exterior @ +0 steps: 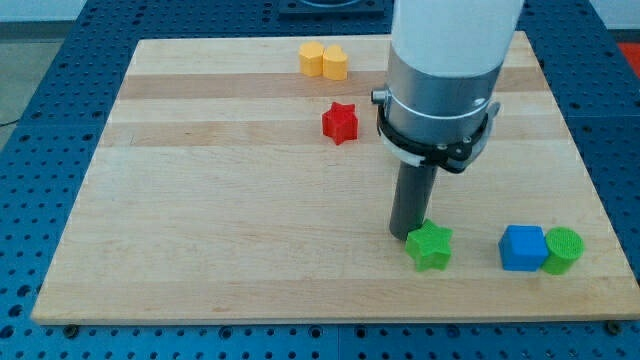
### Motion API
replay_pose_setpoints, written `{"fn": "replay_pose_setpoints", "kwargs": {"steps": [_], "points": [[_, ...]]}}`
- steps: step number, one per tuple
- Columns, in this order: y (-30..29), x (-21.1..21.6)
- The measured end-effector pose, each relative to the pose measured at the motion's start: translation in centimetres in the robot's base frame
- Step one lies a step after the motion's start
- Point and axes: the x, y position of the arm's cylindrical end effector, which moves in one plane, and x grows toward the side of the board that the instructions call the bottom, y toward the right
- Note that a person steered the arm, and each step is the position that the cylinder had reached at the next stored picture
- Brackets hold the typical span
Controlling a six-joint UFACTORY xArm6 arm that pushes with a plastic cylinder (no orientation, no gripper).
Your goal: Move the green star into the blue cube
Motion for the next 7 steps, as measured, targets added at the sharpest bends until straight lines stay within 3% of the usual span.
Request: {"fn": "replay_pose_setpoints", "kwargs": {"steps": [1,3,4,7], "points": [[0.7,1.4],[-4.9,1.9],[-3.5,4.2],[1.5,4.6]]}}
